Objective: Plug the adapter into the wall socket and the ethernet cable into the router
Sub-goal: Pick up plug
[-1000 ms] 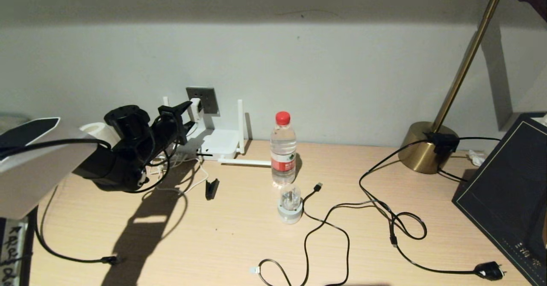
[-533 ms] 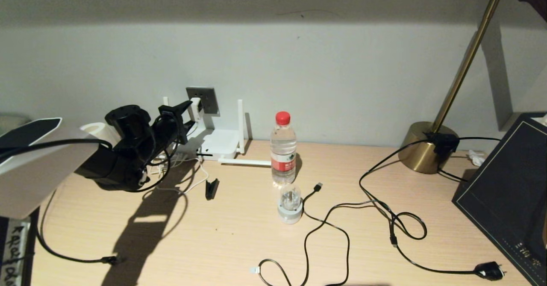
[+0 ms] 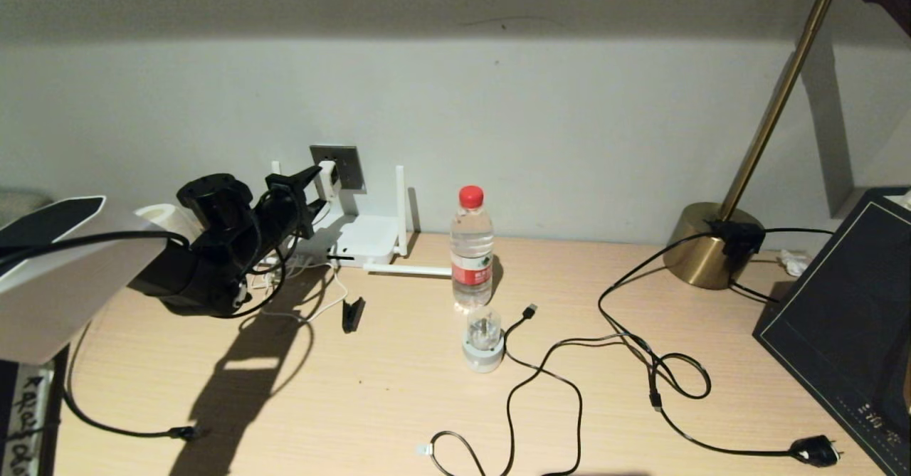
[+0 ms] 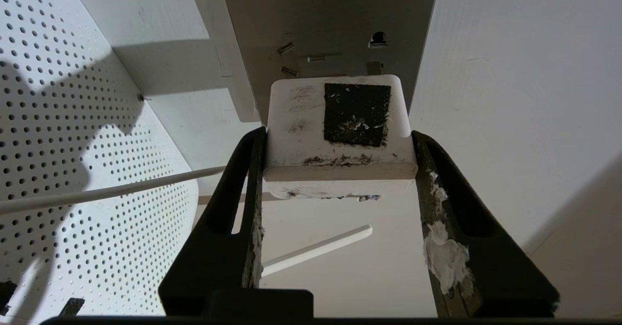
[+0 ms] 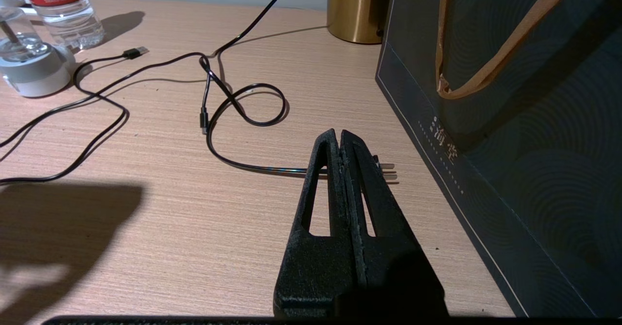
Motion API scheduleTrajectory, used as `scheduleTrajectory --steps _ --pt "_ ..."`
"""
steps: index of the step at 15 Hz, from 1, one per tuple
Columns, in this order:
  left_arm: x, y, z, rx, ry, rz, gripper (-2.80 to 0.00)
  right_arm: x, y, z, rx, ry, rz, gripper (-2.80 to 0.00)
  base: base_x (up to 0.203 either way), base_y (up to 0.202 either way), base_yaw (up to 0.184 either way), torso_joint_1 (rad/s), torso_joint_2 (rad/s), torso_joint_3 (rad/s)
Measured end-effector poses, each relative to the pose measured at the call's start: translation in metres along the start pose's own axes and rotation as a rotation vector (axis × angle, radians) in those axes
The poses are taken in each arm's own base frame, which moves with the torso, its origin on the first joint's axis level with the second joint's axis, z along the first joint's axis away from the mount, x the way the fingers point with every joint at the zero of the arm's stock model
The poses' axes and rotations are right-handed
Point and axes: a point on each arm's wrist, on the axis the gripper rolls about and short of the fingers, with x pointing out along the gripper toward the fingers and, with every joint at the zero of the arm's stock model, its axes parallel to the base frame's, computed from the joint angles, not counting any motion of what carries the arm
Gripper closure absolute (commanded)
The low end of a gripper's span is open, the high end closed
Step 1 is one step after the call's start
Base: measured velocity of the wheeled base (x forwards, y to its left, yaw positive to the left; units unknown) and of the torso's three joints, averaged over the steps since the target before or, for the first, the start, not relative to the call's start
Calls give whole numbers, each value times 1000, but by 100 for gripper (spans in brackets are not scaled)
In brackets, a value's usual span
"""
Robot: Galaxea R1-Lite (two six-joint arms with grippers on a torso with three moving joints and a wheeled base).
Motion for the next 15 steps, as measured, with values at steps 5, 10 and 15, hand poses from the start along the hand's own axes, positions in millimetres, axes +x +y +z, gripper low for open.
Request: scheduleTrajectory --steps 5,10,15 --pt "2 0 0 -3 1 -8 0 0 0 0 0 0 0 0 0 0 0 0 0 0" --pt "5 -1 1 -23 -2 -19 0 0 0 0 0 0 0 0 0 0 0 0 0 0" --pt "7 1 1 -17 -5 -42 0 0 0 0 -1 0 0 0 0 0 0 0 0 0"
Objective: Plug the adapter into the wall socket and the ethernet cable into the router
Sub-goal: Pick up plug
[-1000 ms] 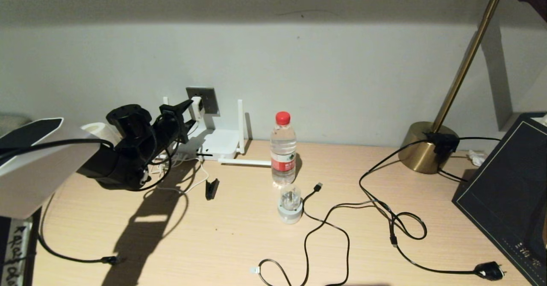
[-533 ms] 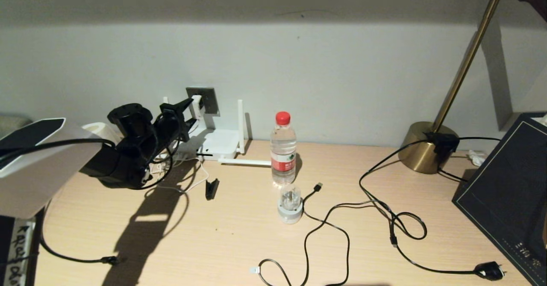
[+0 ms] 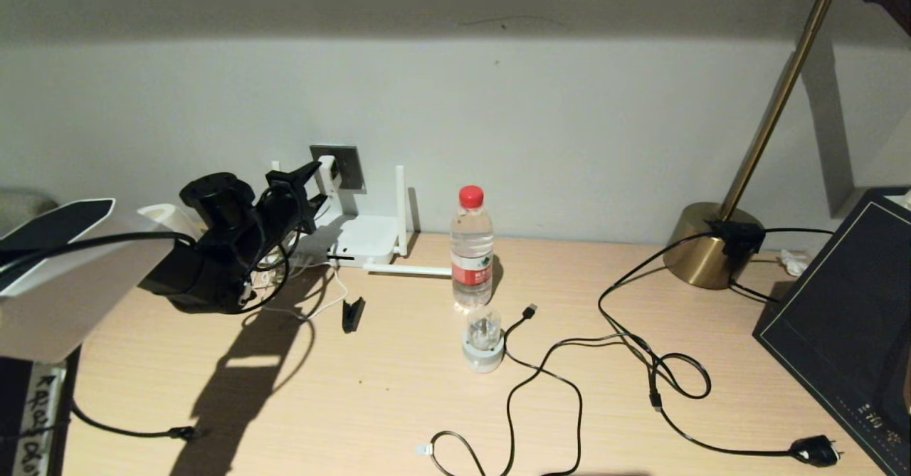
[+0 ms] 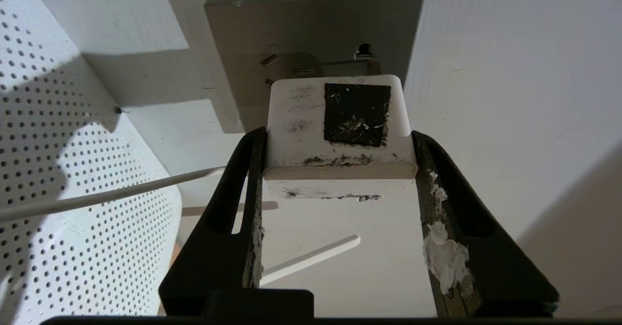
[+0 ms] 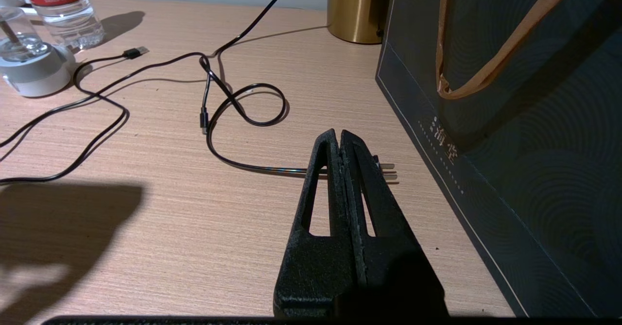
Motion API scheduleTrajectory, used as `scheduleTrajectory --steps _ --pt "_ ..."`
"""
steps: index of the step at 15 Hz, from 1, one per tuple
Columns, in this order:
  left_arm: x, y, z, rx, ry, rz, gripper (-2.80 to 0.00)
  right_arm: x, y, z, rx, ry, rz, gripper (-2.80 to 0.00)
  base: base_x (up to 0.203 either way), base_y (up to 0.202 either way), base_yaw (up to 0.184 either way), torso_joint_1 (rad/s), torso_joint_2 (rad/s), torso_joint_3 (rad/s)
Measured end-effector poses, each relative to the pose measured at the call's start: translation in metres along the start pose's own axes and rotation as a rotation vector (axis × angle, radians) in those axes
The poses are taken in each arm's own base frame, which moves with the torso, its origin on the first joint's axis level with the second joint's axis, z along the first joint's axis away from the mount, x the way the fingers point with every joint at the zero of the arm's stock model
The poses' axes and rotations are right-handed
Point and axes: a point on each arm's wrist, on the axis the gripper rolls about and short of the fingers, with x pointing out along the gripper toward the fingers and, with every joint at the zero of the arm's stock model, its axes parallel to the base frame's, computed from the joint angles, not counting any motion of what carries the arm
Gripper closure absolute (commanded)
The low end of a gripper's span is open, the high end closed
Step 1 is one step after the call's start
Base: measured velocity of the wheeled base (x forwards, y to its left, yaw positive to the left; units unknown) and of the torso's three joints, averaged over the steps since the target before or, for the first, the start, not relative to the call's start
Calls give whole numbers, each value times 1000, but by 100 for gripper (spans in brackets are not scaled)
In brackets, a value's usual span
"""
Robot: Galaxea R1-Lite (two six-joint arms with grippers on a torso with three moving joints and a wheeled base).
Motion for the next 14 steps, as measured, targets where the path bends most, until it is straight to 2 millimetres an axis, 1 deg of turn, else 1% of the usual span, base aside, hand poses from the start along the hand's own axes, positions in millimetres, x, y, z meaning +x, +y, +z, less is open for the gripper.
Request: scheduleTrajectory --steps 14 --pt "2 3 1 3 -7 -1 0 0 0 0 1 0 0 0 0 0 0 0 0 0"
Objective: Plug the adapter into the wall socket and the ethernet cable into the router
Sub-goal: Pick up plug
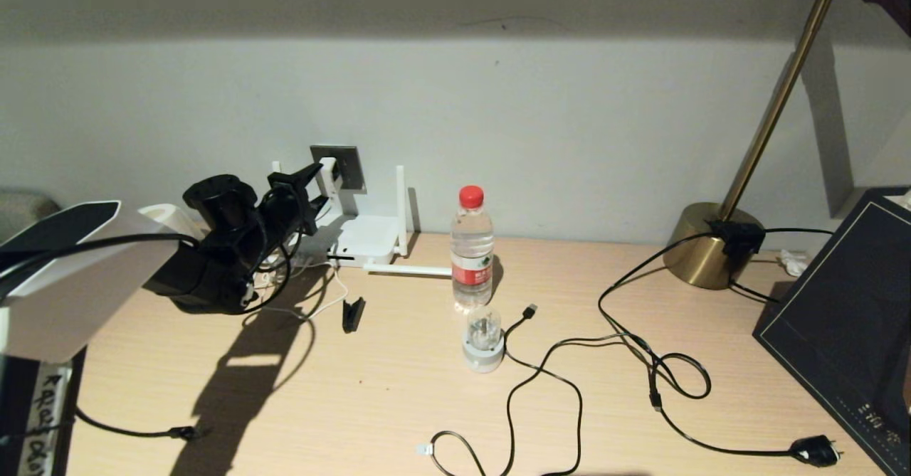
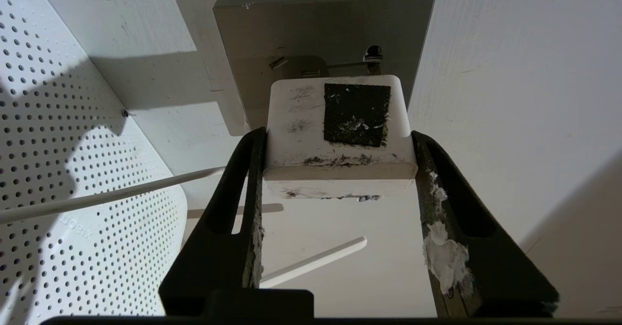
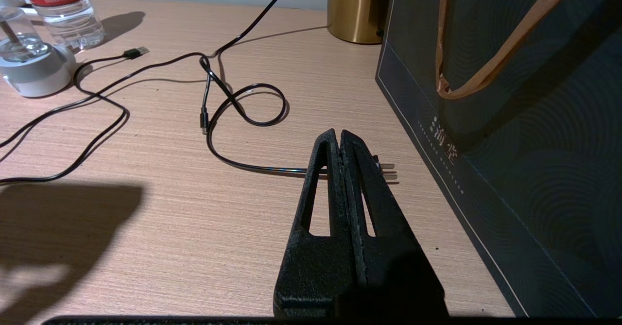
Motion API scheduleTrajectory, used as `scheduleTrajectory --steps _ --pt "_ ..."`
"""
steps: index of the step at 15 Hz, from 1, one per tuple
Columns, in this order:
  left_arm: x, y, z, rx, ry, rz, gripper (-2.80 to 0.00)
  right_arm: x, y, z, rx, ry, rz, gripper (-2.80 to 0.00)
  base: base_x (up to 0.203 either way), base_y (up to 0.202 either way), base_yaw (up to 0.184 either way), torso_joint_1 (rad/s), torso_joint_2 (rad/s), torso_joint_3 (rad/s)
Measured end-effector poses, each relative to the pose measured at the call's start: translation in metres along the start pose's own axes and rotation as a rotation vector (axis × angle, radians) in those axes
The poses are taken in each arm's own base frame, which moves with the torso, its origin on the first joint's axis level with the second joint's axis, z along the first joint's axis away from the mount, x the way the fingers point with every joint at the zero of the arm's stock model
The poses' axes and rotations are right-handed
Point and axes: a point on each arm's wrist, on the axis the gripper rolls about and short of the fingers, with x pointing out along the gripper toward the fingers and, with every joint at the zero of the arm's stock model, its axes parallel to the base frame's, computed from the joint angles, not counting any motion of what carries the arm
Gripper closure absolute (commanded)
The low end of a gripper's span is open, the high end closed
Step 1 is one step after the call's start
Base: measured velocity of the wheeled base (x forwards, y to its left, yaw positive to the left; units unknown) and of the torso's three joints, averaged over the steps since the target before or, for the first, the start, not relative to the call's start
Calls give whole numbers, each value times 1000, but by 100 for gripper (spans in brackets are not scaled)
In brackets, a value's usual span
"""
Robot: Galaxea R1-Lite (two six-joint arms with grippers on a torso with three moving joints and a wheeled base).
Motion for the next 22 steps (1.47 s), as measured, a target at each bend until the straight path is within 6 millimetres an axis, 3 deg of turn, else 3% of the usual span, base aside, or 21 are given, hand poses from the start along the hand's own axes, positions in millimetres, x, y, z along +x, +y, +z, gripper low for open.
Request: scheduleTrajectory --steps 22 --pt "3 6 -1 -7 -1 0 0 0 0 0 0 0 0 0 0 0 0 0 0 0"
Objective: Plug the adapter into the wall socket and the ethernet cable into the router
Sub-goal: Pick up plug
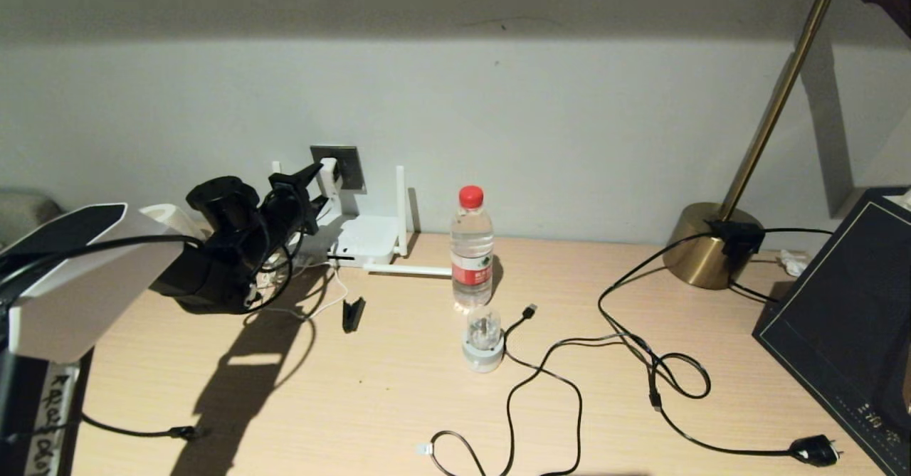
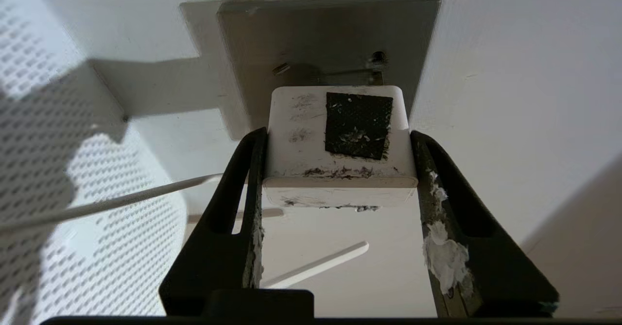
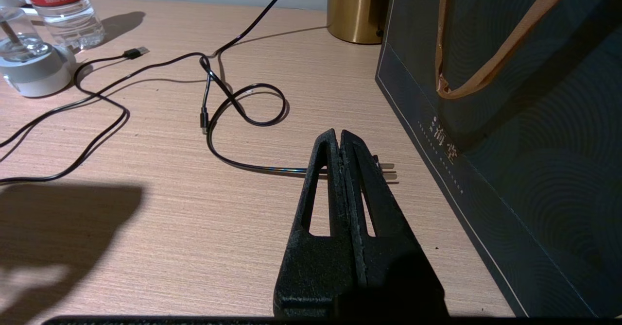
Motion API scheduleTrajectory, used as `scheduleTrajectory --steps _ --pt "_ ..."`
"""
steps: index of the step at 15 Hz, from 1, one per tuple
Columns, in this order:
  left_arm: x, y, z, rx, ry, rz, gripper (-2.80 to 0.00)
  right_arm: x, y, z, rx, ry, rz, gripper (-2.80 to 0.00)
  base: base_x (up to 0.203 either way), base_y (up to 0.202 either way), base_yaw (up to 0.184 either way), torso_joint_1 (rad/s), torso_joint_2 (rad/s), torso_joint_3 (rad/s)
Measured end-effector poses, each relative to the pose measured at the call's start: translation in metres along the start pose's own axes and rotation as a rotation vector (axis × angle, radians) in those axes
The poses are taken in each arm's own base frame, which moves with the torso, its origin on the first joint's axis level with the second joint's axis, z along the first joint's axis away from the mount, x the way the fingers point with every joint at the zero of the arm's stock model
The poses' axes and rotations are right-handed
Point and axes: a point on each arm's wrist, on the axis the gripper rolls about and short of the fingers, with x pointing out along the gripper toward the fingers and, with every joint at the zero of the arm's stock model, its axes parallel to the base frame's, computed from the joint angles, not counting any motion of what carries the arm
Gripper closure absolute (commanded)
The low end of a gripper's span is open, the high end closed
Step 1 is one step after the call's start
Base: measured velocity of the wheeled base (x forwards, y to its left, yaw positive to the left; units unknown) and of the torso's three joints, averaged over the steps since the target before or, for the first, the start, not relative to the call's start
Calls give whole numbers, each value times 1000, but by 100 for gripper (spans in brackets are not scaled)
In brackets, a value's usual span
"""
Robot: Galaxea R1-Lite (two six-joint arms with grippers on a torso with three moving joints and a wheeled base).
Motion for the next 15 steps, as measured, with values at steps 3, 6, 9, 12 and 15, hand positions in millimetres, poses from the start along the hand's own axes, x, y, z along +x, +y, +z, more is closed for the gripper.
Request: scheduleTrajectory --steps 3,6,9,12,15 --pt "-1 0 0 -7 1 8 0 0 0 0 0 0 0 0 0 0 0 0 0 0" --pt "-2 -1 0 -7 -2 6 0 0 0 0 0 0 0 0 0 0 0 0 0 0" --pt "-2 -1 1 -7 -2 6 0 0 0 0 0 0 0 0 0 0 0 0 0 0" --pt "-2 -2 1 -6 -2 4 0 0 0 0 0 0 0 0 0 0 0 0 0 0" --pt "-2 -3 1 -4 -3 -5 0 0 0 0 0 0 0 0 0 0 0 0 0 0"
